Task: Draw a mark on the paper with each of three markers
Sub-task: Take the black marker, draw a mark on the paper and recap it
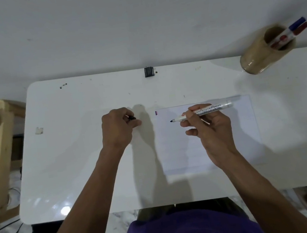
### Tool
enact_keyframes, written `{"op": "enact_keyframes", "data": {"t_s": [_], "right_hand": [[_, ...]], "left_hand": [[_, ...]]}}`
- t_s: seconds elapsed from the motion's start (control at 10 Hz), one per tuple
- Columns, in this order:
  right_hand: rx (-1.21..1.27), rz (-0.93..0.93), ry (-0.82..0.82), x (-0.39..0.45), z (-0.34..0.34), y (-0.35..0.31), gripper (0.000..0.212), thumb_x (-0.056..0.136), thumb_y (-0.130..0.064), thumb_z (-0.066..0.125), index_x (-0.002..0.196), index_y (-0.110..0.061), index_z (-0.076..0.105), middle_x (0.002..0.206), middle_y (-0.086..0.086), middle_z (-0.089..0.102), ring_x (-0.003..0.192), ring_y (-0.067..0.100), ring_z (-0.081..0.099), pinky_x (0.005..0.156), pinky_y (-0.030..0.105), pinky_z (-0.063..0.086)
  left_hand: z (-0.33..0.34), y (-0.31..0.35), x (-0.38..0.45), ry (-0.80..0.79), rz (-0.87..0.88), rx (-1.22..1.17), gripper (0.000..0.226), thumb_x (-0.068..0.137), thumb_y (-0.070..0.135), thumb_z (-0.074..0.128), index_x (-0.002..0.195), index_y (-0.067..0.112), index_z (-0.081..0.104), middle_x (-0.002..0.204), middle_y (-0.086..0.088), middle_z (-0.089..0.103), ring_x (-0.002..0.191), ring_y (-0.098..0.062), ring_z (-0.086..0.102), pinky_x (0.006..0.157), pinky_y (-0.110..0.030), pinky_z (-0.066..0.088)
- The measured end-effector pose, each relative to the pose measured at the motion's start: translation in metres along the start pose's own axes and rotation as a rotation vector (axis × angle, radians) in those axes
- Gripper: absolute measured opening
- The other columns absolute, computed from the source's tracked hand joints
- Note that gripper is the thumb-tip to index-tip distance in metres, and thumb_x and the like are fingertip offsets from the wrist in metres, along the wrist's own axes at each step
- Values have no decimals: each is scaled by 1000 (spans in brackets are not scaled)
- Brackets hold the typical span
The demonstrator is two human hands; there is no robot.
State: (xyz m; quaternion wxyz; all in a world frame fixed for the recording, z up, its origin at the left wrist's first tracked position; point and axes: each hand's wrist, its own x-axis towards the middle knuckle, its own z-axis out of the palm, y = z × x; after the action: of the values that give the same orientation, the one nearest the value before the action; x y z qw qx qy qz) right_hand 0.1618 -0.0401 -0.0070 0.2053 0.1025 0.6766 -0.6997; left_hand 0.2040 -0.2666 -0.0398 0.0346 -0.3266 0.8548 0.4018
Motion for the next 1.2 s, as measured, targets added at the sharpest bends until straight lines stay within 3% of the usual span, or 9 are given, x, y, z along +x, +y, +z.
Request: {"op": "enact_keyframes", "data": {"t_s": [0.1,0.2,0.3,0.4,0.5,0.6,1.2], "right_hand": [[-28,-21,3,6,1,2,9,91,-6,75,95,-6,68,84,8,77,74,20,77,62,27,60],[-45,-64,-41,14,4,5,17,84,0,81,85,-9,67,87,17,77,74,22,74,64,32,61],[-82,-109,-92,27,7,9,24,80,9,81,81,-11,68,87,10,78,71,21,72,68,36,59],[-150,-155,-99,42,10,13,26,79,6,82,77,-16,69,85,11,79,71,29,73,69,47,59],[-244,-217,-89,55,12,19,22,78,-4,85,73,-17,68,80,14,78,76,39,76,67,55,61],[-303,-232,-105,64,13,27,21,78,-11,87,73,-10,67,79,13,78,77,38,76,65,55,60],[-327,-215,-87,76,14,43,25,79,-17,89,76,-6,66,77,13,78,75,36,77,65,54,60]], "left_hand": [[0,2,0,-30,-32,-46,32,70,13,90,96,3,74,72,-6,65,60,-6,56,55,-3,40],[0,3,-8,25,-94,-13,52,70,28,91,113,13,66,86,-4,63,73,-15,57,62,-14,40],[7,3,-40,240,73,129,43,80,37,81,111,16,61,100,-4,61,90,-24,59,70,-32,45],[31,-6,-74,259,403,264,34,88,36,73,111,11,66,112,-12,66,103,-32,60,78,-41,52],[55,-17,-84,155,528,415,44,95,46,60,124,14,66,132,-15,63,122,-34,58,95,-46,48],[67,-21,-83,139,538,485,50,97,51,56,133,17,63,142,-15,58,134,-33,52,107,-50,41],[78,-36,-80,230,588,523,52,96,51,59,135,17,63,145,-16,57,138,-33,50,112,-52,37]]}}
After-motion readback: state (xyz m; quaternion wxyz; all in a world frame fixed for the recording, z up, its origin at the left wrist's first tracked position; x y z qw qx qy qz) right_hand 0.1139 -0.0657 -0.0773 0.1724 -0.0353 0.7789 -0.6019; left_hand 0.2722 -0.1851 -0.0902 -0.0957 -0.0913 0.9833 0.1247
